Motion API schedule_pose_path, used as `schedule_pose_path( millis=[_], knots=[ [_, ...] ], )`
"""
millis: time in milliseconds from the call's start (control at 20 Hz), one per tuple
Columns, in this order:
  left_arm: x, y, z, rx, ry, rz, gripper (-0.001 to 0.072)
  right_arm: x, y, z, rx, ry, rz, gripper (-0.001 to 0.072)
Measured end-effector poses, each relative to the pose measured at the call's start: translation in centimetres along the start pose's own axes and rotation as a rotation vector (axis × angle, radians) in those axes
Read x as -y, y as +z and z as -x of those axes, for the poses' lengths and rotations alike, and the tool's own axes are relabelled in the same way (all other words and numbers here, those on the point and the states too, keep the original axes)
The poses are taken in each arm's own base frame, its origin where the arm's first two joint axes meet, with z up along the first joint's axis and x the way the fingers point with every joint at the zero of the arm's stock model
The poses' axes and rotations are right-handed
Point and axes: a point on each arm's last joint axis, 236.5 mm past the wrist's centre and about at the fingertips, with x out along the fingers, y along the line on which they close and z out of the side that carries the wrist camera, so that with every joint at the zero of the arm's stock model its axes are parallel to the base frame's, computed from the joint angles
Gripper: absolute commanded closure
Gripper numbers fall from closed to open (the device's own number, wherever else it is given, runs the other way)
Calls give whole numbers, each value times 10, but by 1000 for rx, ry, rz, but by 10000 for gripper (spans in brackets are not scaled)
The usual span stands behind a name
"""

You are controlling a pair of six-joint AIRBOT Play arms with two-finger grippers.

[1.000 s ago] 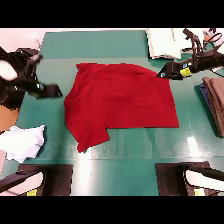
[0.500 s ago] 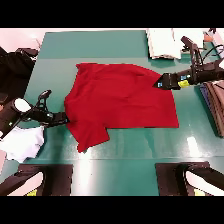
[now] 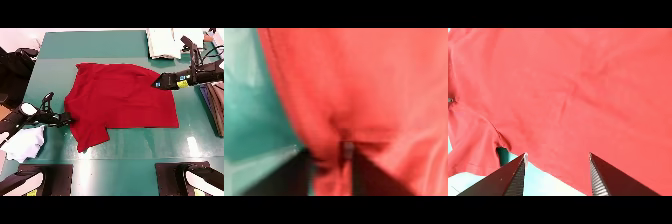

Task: Fold the shirts.

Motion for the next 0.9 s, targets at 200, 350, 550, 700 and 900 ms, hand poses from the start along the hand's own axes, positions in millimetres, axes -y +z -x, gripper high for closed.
schedule_pose_path(
  millis=[200,350,550,700,900],
  knots=[
    [18,24,17,59,-18,-53,682,22,-13,8,-52,-37,-32,264],
    [37,42,44,120,-32,-119,682,66,-40,16,-119,-115,-124,262],
    [51,50,65,152,-44,-182,682,144,-102,20,-160,-201,-386,137],
    [55,51,70,159,-48,-197,681,189,-156,15,-186,-220,-604,204],
    [57,51,73,160,-50,-203,682,208,-198,-8,-209,-151,-770,215]
  ],
)
